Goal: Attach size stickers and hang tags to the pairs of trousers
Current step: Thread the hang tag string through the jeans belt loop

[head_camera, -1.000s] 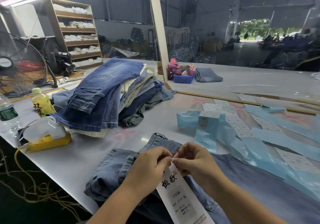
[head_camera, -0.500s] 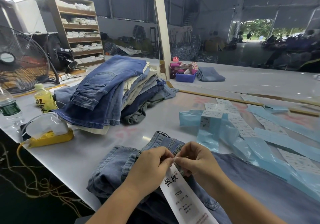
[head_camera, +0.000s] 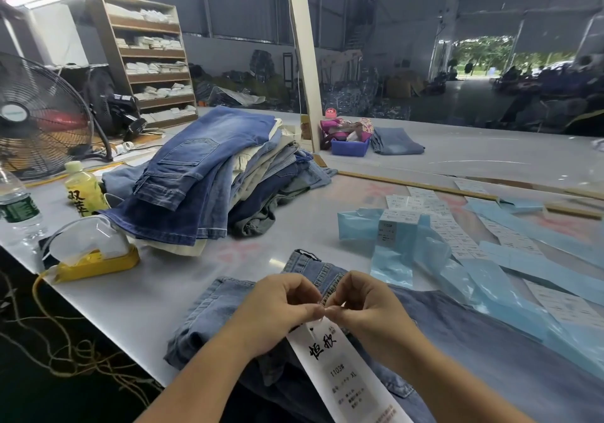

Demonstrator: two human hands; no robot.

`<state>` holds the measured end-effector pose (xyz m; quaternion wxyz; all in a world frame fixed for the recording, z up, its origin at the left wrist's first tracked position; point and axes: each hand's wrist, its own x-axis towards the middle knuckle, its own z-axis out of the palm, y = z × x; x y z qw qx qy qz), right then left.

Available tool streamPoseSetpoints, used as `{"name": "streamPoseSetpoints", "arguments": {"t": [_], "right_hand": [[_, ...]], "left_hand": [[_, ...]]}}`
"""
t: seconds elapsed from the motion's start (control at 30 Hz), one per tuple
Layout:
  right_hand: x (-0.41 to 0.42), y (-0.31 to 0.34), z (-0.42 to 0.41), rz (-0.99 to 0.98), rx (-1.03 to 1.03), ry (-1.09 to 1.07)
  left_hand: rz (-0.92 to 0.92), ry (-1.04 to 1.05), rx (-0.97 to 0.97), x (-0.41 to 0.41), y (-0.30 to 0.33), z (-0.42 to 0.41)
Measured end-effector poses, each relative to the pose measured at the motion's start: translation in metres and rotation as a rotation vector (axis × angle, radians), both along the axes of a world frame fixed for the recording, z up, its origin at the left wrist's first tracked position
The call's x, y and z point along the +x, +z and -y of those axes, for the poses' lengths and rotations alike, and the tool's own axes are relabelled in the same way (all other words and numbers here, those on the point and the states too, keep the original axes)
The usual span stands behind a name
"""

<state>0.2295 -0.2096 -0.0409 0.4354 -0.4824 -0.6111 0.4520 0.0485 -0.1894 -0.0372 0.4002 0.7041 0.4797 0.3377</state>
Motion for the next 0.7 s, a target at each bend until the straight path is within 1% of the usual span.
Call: {"name": "streamPoseSetpoints", "arguments": {"t": [0.13, 0.23, 0.33, 0.5, 0.53, 0.6, 0.63, 0.67, 0.7], "right_hand": [[-0.002, 0.000, -0.003, 0.025, 0.002, 0.011], [-0.001, 0.000, -0.005, 0.006, 0.000, 0.037], [0.000, -0.001, -0.004, 0.066, 0.023, 0.011], [0.005, -0.007, 0.004, 0.413, 0.086, -0.134], [0.006, -0.007, 0.008, 0.479, 0.090, -0.140], [0.006, -0.011, 0.015, 0.667, 0.088, -0.124], [0.004, -0.013, 0.019, 0.759, 0.076, -0.114], [0.002, -0.015, 0.023, 0.823, 0.063, -0.110], [0.000, -0.017, 0.027, 0.856, 0.053, -0.110]], "left_hand": [[0.004, -0.036, -0.073, -0.007, 0.006, -0.009], [-0.010, -0.032, -0.068, -0.006, 0.004, -0.011], [-0.011, 0.012, -0.023, -0.001, 0.000, -0.009], [-0.180, 0.114, 0.189, 0.005, -0.009, -0.002], [-0.232, 0.155, 0.248, 0.006, -0.010, -0.001], [-0.391, 0.241, 0.366, 0.005, -0.013, -0.003], [-0.471, 0.285, 0.380, 0.004, -0.014, -0.004], [-0.519, 0.340, 0.340, 0.003, -0.016, -0.004], [-0.543, 0.392, 0.261, 0.001, -0.016, -0.005]]}}
